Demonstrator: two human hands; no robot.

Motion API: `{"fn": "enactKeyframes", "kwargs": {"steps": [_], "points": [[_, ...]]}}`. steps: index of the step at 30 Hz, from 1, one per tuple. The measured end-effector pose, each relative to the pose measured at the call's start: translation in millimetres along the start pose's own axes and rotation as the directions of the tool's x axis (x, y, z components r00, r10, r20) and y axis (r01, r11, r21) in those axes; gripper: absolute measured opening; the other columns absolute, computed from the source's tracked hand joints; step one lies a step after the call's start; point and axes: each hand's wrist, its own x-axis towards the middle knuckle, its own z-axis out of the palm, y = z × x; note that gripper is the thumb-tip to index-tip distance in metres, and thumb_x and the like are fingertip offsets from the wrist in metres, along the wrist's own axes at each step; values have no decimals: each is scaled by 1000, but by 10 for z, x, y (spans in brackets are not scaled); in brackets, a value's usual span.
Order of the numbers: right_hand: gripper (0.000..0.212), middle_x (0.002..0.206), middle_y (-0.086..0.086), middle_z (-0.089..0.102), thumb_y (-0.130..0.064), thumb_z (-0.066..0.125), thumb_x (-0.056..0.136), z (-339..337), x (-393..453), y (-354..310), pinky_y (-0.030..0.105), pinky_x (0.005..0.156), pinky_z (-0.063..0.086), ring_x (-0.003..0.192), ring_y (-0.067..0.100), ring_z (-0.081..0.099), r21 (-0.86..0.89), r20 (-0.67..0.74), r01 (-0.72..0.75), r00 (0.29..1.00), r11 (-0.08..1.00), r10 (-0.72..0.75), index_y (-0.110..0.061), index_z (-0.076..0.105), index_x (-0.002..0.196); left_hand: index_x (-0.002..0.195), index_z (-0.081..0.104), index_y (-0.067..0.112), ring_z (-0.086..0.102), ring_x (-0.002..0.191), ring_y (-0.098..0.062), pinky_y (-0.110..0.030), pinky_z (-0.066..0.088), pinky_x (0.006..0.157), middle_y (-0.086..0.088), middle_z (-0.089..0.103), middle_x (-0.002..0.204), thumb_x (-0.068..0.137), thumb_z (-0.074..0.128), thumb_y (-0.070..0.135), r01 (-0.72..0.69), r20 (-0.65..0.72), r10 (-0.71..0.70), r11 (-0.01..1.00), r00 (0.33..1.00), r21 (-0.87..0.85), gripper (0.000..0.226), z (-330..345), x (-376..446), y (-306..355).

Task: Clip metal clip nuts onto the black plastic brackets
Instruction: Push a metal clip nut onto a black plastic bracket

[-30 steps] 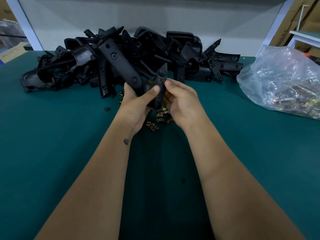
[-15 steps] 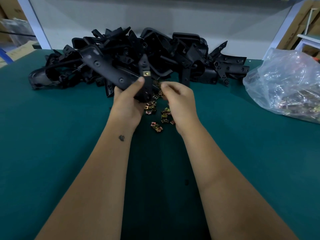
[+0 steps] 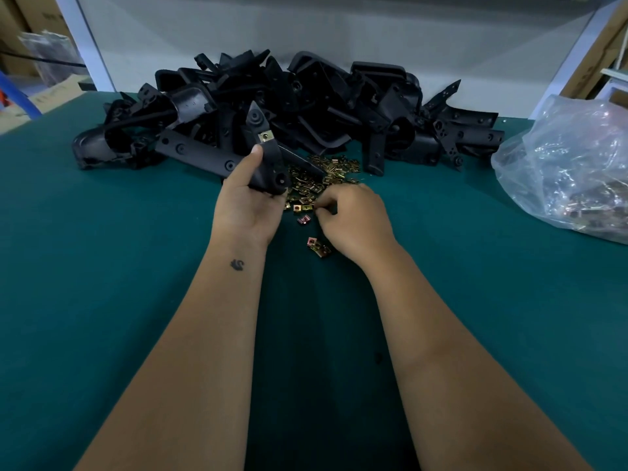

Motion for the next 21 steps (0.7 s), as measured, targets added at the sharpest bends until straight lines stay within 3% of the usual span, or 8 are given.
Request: {"fn": "enactKeyframes", "kwargs": {"steps": [3, 5, 8, 13, 14, 16, 18, 21], "points": [[27, 112, 1, 65, -11, 57, 90, 1, -2, 21, 35, 94, 39, 112, 25, 47, -81, -64, 28, 997, 996, -34, -20, 71, 112, 89, 68, 9, 71, 83, -17, -23, 54, 64, -6, 76, 87, 95, 61, 7, 6, 10, -7, 1000, 1000, 14, 10, -1, 0, -17], [30, 110, 0, 61, -8, 59, 86, -4, -4, 11, 33, 93, 36, 110, 23, 44, -20, -77, 90, 993, 996, -91, -22, 73, 108, 89, 67, 11, 70, 79, -15, -23, 54, 62, -5, 75, 85, 96, 61, 9, 3, 13, -3, 999, 1000, 49, 9, 0, 3, -20], [22, 108, 0, 61, -17, 66, 87, 29, 5, -11, 33, 91, 33, 109, 23, 42, -33, 29, 185, 982, 982, -184, -26, 76, 104, 91, 65, 13, 68, 75, -12, -22, 53, 60, -1, 75, 81, 96, 60, 10, 5, 17, -7, 996, 1000, 86, 8, 10, 7, -25], [17, 107, 3, 62, -19, 61, 94, 82, 42, 16, 35, 89, 35, 108, 25, 46, -134, 74, 193, 980, 972, -184, -19, 73, 106, 101, 63, 12, 71, 75, -13, -23, 54, 60, -3, 75, 87, 96, 60, 10, 22, 33, -25, 995, 999, 99, 6, 8, 15, -38], [16, 105, 3, 64, -17, 58, 96, 84, 38, 9, 36, 89, 40, 105, 24, 51, -59, 52, 161, 986, 985, -158, -17, 71, 105, 103, 63, 11, 71, 78, -14, -24, 55, 62, -4, 74, 90, 96, 60, 10, 25, 36, -29, 995, 999, 100, 8, 4, 15, -40], [14, 97, 1, 67, -14, 52, 99, 50, 23, -30, 36, 83, 49, 94, 20, 61, 269, -25, 30, 999, 963, -24, -16, 66, 99, 108, 62, 10, 71, 83, -16, -26, 56, 66, -6, 74, 96, 97, 59, 10, 32, 49, -37, 995, 998, 97, 12, 6, 11, -43], [18, 87, -1, 69, -10, 49, 100, 4, 26, -61, 24, 72, 52, 82, 11, 67, 589, -57, -62, 991, 806, 118, -18, 63, 93, 113, 60, 9, 70, 89, -18, -27, 57, 70, -7, 72, 100, 97, 58, 9, 39, 62, -46, 994, 997, 107, 16, 8, 8, -49], [23, 78, -3, 70, -5, 48, 100, -57, 45, -49, 14, 61, 49, 67, 3, 66, 835, -28, -104, 973, 541, 231, -18, 67, 97, 110, 60, 8, 68, 96, -20, -30, 58, 82, -9, 71, 104, 96, 56, 6, 50, 99, -65, 987, 993, 153, 14, 13, 4, -56]]}}
